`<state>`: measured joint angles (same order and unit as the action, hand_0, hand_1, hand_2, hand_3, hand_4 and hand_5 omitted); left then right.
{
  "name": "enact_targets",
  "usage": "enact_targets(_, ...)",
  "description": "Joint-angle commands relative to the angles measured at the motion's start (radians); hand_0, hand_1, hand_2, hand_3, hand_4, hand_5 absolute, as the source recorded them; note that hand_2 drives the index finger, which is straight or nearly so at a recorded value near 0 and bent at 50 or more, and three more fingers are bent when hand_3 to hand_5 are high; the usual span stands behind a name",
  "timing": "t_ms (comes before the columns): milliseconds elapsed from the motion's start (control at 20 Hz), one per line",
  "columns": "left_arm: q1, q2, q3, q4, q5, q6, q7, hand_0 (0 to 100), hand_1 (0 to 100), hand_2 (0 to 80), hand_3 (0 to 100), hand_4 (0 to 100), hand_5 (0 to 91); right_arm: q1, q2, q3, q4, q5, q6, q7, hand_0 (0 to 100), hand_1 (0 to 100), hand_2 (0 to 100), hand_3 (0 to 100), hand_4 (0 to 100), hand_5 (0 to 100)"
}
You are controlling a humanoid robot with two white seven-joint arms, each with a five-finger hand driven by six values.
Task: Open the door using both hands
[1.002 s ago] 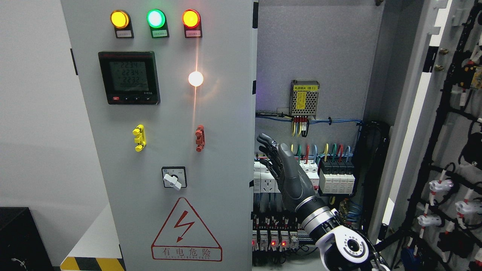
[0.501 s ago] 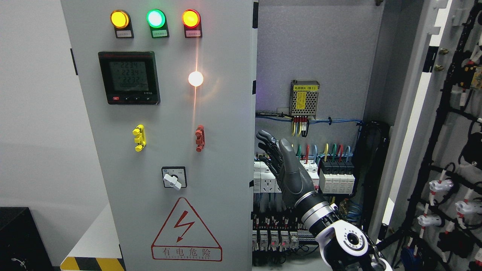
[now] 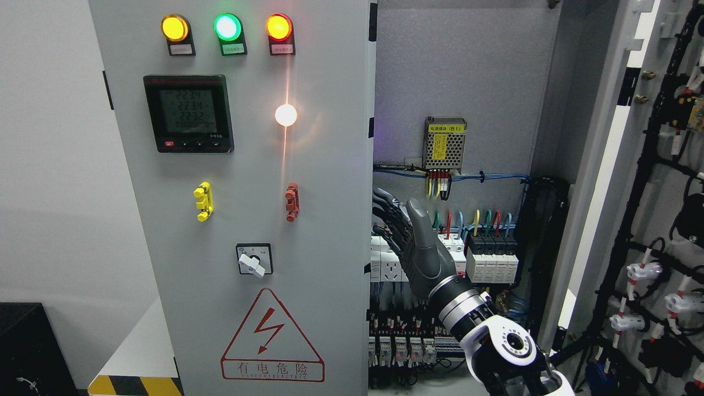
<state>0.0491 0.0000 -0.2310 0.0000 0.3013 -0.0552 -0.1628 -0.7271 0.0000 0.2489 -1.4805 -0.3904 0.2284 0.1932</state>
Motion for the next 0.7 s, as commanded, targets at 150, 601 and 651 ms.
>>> enact_targets(150, 0.000, 0.017, -0.002, -0.026, -0.001, 0.000, -0.003, 0, 0, 0.0, 0, 0, 0.0, -0.017, 0.002, -0.003, 0.057, -0.005, -0.004, 0.031, 0, 0, 0, 0, 0, 0)
enact_targets(601, 0.000, 0.017, -0.002, -0.026, -0.001, 0.000, -0.006, 0, 0, 0.0, 0, 0, 0.0, -0.028, -0.002, -0.026, 0.072, -0.037, -0.003, 0.075, 0, 0, 0, 0, 0, 0)
enact_targets(651, 0.000, 0.017, -0.002, -0.026, -0.001, 0.000, -0.006, 0, 0, 0.0, 0, 0, 0.0, -0.028, -0.008, -0.026, 0.072, -0.044, -0.001, 0.089, 0, 0, 0, 0, 0, 0)
